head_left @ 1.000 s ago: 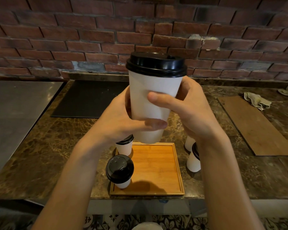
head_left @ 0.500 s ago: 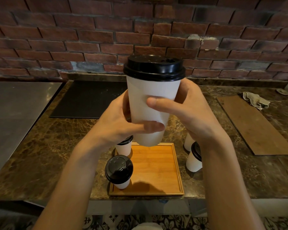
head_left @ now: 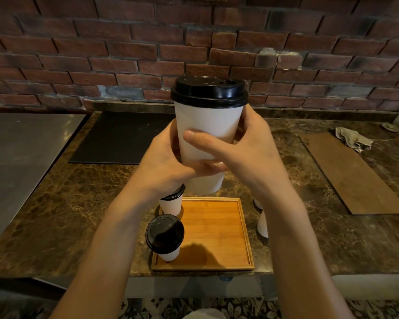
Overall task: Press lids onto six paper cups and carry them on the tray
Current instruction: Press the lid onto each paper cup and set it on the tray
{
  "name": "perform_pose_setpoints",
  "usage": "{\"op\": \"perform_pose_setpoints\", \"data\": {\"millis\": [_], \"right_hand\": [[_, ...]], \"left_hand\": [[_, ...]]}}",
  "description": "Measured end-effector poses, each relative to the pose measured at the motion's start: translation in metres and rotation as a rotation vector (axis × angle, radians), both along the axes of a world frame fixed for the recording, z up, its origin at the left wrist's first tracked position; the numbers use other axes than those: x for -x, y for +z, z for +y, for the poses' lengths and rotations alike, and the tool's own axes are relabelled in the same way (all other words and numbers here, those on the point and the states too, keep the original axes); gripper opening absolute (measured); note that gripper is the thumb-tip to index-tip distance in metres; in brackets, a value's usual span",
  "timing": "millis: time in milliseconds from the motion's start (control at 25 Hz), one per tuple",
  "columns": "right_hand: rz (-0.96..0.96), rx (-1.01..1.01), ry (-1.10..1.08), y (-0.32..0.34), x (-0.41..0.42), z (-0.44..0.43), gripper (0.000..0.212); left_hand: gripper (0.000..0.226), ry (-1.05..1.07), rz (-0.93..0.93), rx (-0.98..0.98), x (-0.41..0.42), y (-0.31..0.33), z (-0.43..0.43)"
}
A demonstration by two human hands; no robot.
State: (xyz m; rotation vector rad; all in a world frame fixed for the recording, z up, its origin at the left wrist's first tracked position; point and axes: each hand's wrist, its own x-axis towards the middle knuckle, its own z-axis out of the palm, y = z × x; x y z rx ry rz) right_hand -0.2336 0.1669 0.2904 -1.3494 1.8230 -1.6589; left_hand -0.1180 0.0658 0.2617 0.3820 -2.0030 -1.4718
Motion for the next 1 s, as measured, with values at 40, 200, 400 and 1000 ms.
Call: {"op": "perform_pose_setpoints", "data": {"millis": [40,200,400,1000], "right_hand": [[0.004,-0.005,-0.003,0.000,-0.001,0.000,0.069],[0.026,-0.017,0.006,0.003,0.001,0.001,0.070],[-0.012,0.047,0.031,0.003,0.003,0.001,0.076],[-0.049,0.016,-0.181,-0.108,0.031,0.022,0.098]], "left_hand": [[0.069,0.002,-0.001,0.003,0.000,0.000,0.000],[0.072,0.012,-0.005,0.015,-0.002,0.000,-0.001],[0.078,-0.065,-0.004,0.028,-0.003,0.000,-0.006],[0.064,0.678,-0.334,0.072,-0.082,-0.150,-0.061]]}}
